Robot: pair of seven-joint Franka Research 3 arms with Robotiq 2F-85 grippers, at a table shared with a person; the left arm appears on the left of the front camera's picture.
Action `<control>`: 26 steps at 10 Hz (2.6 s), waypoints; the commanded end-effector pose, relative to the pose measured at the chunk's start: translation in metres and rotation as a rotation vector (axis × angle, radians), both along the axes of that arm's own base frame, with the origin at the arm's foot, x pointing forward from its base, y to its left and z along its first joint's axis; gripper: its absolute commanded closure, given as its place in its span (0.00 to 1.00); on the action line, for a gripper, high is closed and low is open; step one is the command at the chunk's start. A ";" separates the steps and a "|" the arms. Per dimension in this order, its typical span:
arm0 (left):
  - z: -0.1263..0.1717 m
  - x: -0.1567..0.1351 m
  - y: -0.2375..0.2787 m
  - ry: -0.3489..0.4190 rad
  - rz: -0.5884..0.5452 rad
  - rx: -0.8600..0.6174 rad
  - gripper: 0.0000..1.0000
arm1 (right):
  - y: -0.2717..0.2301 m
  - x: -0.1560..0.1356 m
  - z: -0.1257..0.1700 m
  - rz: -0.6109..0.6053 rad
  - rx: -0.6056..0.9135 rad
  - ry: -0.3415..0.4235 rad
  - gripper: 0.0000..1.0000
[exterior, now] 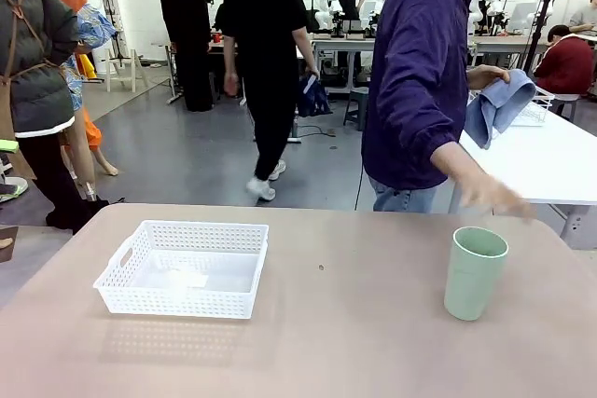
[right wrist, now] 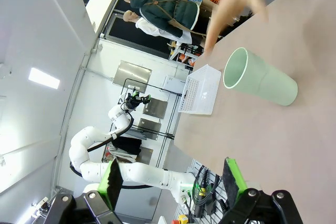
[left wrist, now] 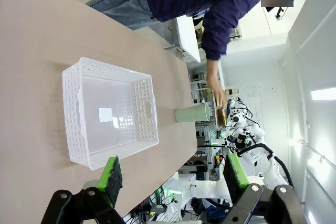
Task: Clean and organize the cups into the basket.
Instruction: Pick up the Organizing basket and move it to the center of the table, then pick up the Reusable plastic cup from the right side of the table and place it inside the Organizing basket.
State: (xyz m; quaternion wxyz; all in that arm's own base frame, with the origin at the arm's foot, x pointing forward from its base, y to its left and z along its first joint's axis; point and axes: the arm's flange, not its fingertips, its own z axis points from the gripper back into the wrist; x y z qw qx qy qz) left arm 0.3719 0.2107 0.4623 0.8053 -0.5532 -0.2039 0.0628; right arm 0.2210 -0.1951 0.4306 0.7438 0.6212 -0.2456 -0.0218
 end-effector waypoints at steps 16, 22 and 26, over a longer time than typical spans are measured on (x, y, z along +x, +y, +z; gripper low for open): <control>-0.008 0.108 -0.197 0.104 -0.166 1.175 0.00 | 0.082 0.090 -0.041 0.454 -0.582 -0.457 0.00; -0.057 0.091 -0.203 0.164 -0.099 1.085 0.00 | 0.082 0.090 -0.041 0.454 -0.582 -0.457 0.00; -0.058 0.099 -0.210 0.203 -0.164 1.148 0.00 | 0.082 0.090 -0.041 0.454 -0.582 -0.457 0.00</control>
